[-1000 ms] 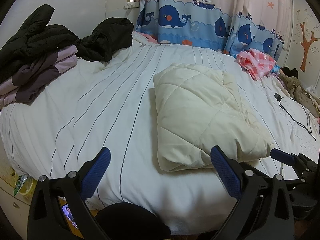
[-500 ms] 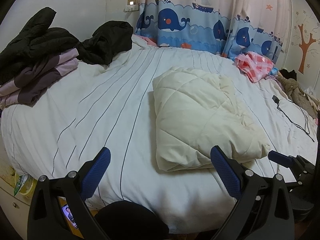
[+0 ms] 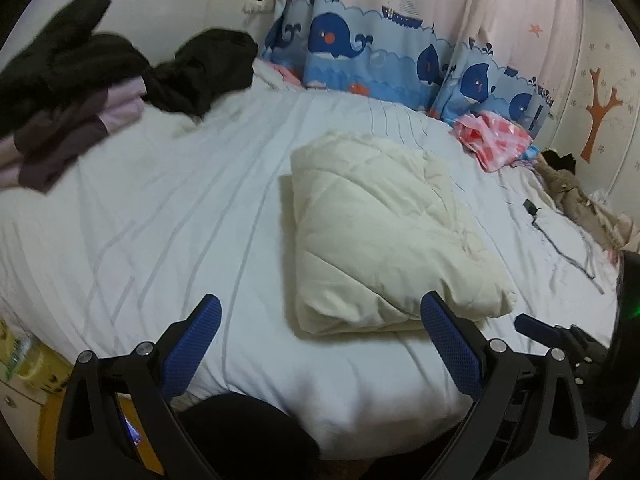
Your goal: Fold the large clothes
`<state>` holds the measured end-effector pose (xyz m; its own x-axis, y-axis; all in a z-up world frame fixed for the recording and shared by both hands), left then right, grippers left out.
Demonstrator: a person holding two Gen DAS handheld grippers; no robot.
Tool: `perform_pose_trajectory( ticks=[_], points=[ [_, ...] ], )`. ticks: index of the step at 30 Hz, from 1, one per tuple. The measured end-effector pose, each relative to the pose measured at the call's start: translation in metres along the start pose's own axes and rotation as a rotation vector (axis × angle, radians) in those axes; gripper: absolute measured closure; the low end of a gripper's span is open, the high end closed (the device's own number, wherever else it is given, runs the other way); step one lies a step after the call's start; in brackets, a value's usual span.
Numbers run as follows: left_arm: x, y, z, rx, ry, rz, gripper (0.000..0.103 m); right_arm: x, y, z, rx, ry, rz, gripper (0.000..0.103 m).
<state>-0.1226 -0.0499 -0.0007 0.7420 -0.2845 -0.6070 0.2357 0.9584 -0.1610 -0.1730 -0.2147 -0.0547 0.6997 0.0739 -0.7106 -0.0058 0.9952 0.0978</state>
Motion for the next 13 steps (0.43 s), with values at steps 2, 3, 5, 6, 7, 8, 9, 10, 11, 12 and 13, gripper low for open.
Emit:
perform_pose_trajectory(
  ticks=[2, 3, 5, 6, 7, 8, 9, 10, 11, 12, 13],
  points=[
    [0.0, 0.002, 0.001, 0.011, 0.001, 0.03, 0.007, -0.002, 0.001, 0.0, -0.001, -0.004, -0.001, 0.007],
    [0.0, 0.003, 0.001, 0.013, 0.002, 0.046, 0.007, -0.003, 0.002, 0.0, 0.0, -0.007, -0.001, 0.007],
    [0.002, 0.006, 0.0, 0.013, 0.012, 0.071, 0.007, -0.007, 0.002, 0.001, -0.003, -0.015, -0.007, 0.007],
    [0.003, 0.007, -0.001, 0.015, 0.019, 0.082, 0.007, -0.007, 0.002, 0.002, -0.004, -0.018, -0.01, 0.007],
    [0.004, 0.008, -0.001, 0.018, 0.024, 0.092, 0.007, -0.009, 0.001, 0.003, -0.005, -0.023, -0.014, 0.007],
    [0.004, 0.008, -0.002, 0.024, 0.026, 0.103, 0.007, -0.01, 0.001, 0.003, -0.006, -0.026, -0.017, 0.007],
    [0.004, 0.008, -0.002, 0.031, 0.022, 0.112, 0.007, -0.011, 0.001, 0.003, -0.006, -0.028, -0.019, 0.007],
    [0.003, 0.008, -0.001, 0.035, 0.018, 0.12, 0.007, -0.012, 0.001, 0.003, -0.006, -0.029, -0.02, 0.007],
    [0.002, 0.008, -0.001, 0.043, 0.011, 0.131, 0.007, -0.012, 0.001, 0.004, -0.005, -0.029, -0.021, 0.007],
    [0.001, 0.008, 0.0, 0.047, 0.009, 0.133, 0.007, -0.012, 0.001, 0.004, -0.006, -0.029, -0.021, 0.007],
    [0.002, 0.008, 0.0, 0.049, 0.009, 0.134, 0.007, -0.012, 0.001, 0.004, -0.007, -0.028, -0.02, 0.007]
  ],
)
Point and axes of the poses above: each gripper's, at about its wrist camera, not at the fingertips, and x roughly the way its jaws point, y to its left, z to its top, the point moved 9 cm from there along x, roughly the way its jaws point, and after that the axes turned 3 degrees about -y, right-handed, at the moved point
